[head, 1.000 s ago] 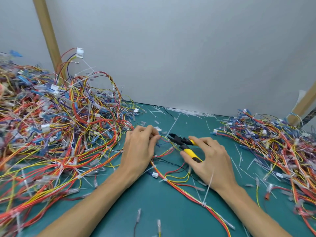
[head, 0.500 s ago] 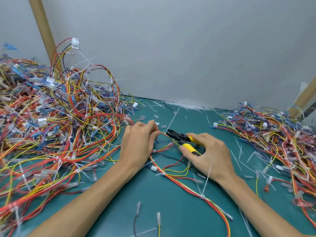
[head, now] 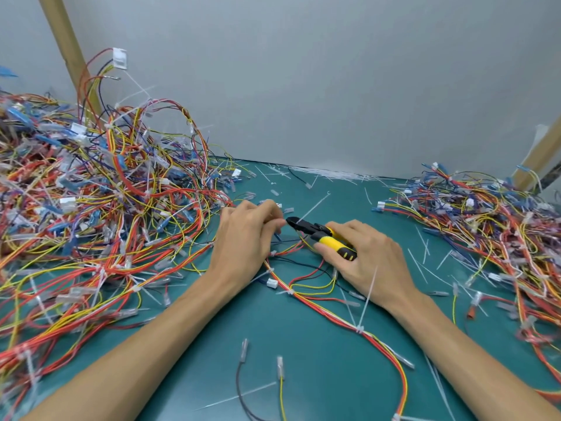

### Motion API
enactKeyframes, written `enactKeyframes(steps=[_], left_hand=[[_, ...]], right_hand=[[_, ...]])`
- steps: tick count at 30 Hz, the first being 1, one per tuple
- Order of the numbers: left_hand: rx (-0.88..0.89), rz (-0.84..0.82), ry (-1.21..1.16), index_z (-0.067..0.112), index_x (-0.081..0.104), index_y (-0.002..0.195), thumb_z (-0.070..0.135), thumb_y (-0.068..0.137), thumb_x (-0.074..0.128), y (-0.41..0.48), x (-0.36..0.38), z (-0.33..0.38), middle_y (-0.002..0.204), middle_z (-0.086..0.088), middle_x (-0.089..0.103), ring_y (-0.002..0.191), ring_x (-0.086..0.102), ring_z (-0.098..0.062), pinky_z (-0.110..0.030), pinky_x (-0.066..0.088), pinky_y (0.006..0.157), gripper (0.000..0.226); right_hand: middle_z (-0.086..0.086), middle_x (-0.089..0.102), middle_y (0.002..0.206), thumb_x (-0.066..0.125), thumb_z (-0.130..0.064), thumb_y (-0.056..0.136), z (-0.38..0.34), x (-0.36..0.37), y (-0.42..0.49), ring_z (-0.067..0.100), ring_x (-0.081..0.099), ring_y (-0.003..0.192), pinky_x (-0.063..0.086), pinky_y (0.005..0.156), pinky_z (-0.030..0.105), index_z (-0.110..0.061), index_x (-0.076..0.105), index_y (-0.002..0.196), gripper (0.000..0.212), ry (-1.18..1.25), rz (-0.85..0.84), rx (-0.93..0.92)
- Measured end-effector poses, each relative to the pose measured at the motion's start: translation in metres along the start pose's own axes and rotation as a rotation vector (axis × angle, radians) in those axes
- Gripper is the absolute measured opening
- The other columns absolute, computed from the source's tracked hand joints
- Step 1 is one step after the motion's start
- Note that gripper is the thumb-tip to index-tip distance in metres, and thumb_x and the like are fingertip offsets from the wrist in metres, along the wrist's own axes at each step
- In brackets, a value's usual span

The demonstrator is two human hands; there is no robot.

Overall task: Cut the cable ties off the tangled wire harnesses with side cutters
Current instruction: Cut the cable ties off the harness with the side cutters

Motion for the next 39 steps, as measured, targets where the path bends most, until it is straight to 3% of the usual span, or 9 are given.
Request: enactKeyframes(steps=[9,13,16,20,22,27,31,39], left_hand=[[-0.009,-0.119,-0.126,0.015,0.055,0.091,0.014,0.098,0.052,0.001,0.010,0.006,0.067,0.007,0.065,0.069,0.061,-0.025,-0.048,0.047,0.081,0.008],[-0.050,-0.171,-0.172,0.017,0.062,0.085,0.019,0.100,0.050,0.000,0.015,0.002,0.066,0.009,0.064,0.067,0.060,-0.018,-0.050,0.046,0.083,0.019],[-0.057,-0.220,-0.214,0.018,0.067,0.084,0.018,0.100,0.050,0.000,0.019,0.002,0.071,0.011,0.070,0.072,0.065,-0.011,-0.046,0.048,0.086,0.023],[-0.086,-0.255,-0.366,0.012,0.070,0.084,0.011,0.099,0.051,-0.001,0.021,0.000,0.071,0.007,0.071,0.066,0.066,0.000,-0.012,0.048,0.066,0.024],[-0.086,-0.258,-0.382,0.010,0.070,0.085,0.010,0.099,0.051,-0.001,0.021,0.000,0.072,0.007,0.071,0.064,0.064,0.003,-0.004,0.043,0.062,0.024],[-0.043,-0.261,-0.319,0.016,0.070,0.086,0.014,0.100,0.051,0.001,0.021,0.000,0.072,0.008,0.072,0.065,0.063,-0.002,-0.013,0.047,0.063,0.023],[0.001,-0.304,-0.250,0.020,0.068,0.086,0.016,0.100,0.051,-0.001,0.024,0.002,0.073,0.011,0.072,0.068,0.062,0.000,-0.012,0.045,0.068,0.022],[-0.072,-0.291,-0.310,0.017,0.069,0.085,0.015,0.100,0.051,0.001,0.024,-0.004,0.071,0.008,0.072,0.065,0.063,0.001,-0.009,0.044,0.062,0.024]], right_hand=[[-0.008,0.059,0.064,0.035,-0.072,0.085,-0.005,-0.004,0.001,0.016,0.059,0.061,0.040,0.047,0.028,-0.029,0.059,0.085,0.049,-0.155,0.048,-0.019],[-0.008,0.058,0.062,0.036,-0.073,0.085,-0.005,-0.005,0.001,0.016,0.058,0.059,0.037,0.046,0.026,-0.030,0.058,0.084,0.049,-0.158,0.069,-0.015],[-0.010,0.058,0.063,0.038,-0.074,0.084,-0.003,-0.004,0.001,0.015,0.058,0.061,0.035,0.048,0.026,-0.030,0.058,0.085,0.048,-0.161,0.064,-0.009],[-0.009,0.058,0.062,0.041,-0.073,0.085,-0.003,-0.004,0.001,0.017,0.059,0.061,0.031,0.049,0.026,-0.029,0.059,0.085,0.047,-0.153,0.042,-0.018],[-0.009,0.057,0.062,0.039,-0.074,0.085,-0.003,-0.005,0.002,0.019,0.059,0.062,0.030,0.050,0.027,-0.029,0.059,0.084,0.049,-0.152,0.031,-0.020],[-0.006,0.057,0.061,0.034,-0.073,0.083,-0.004,-0.003,0.004,0.023,0.058,0.062,0.028,0.052,0.029,-0.026,0.059,0.081,0.054,-0.176,0.008,-0.027],[-0.005,0.055,0.060,0.038,-0.070,0.085,-0.005,0.001,0.006,0.024,0.056,0.061,0.029,0.051,0.029,-0.025,0.058,0.080,0.050,-0.176,-0.026,-0.038],[-0.007,0.057,0.062,0.032,-0.076,0.082,-0.002,0.000,0.006,0.020,0.056,0.062,0.027,0.053,0.029,-0.028,0.056,0.082,0.054,-0.154,-0.006,-0.005]])
Point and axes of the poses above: each hand's wrist, its own y-axis towards the middle knuckle, its own x-axis out of the palm, z = x × y, the point moved 8 cm from there along y, towards the middle knuckle
